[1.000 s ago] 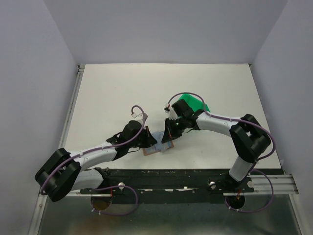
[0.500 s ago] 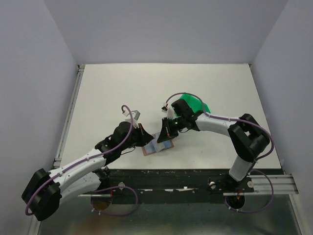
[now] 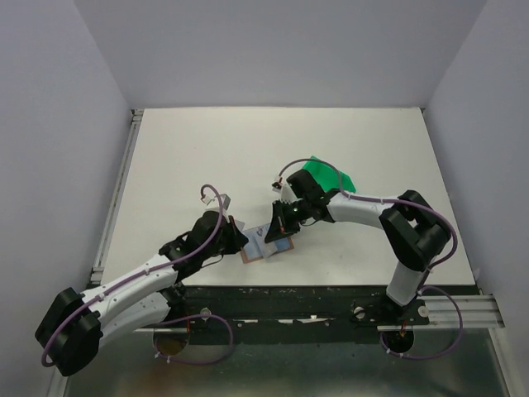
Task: Put the credit cards into the card holder
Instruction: Insert the credit card into the card holder.
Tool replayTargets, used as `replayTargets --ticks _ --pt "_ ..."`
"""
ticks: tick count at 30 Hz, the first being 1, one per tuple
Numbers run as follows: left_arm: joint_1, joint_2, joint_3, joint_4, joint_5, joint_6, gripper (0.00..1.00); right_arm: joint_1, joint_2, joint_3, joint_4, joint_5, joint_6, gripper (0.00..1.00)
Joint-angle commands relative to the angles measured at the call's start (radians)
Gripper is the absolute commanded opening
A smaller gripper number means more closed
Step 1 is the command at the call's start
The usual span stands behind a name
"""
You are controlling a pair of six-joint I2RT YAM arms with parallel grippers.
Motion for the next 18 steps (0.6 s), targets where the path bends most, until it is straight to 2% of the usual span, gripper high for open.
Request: replayTargets --ticks 1,10,18 --pt "-0.001 0.059 -0.016 -0.031 -0.054 -0.038 0.0 -0.001 -0.031 -0.01 -0.04 0.089 -0.01 0.0" --pt "0.002 0.128 -0.035 -0.021 -0.088 -0.078 0.0 -0.02 -0.026 0.004 -0.066 0.123 -0.047 0.0" --pt "0.002 0.106 -0.062 -0.03 -0.102 -0.089 0.0 -0.021 0.006 0.004 -0.038 0.122 -0.039 0.0"
